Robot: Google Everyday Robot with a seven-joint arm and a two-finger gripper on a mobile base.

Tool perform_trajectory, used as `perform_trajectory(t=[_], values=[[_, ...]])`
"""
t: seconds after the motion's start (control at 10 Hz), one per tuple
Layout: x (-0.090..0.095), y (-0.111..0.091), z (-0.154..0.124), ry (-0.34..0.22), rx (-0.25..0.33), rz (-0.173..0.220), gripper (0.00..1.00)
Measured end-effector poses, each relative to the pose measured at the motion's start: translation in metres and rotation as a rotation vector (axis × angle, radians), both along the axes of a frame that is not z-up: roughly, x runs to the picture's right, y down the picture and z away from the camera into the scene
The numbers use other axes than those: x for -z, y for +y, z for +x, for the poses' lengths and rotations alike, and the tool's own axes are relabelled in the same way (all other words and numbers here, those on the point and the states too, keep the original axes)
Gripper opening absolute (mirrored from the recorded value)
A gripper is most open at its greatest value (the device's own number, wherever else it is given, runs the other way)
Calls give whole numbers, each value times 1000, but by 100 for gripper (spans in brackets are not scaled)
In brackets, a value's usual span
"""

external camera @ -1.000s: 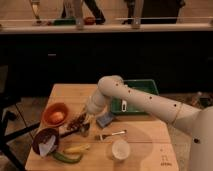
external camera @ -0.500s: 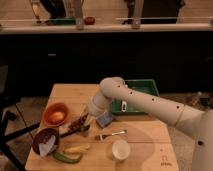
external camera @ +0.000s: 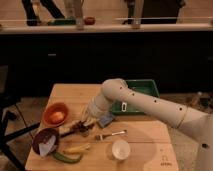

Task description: Place grapes in metal cup

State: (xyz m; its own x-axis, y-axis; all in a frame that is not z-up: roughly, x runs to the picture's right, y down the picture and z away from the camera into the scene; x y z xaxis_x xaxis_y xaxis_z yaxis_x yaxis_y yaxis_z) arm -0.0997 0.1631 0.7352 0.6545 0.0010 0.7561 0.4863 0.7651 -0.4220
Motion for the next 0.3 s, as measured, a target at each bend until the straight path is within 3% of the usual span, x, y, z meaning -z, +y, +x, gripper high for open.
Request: perform_trajectory(t=[0.1,0.3], values=[[2,3,-1,-1,3,-2,26],[5,6,2,-1,-1,-5,21]])
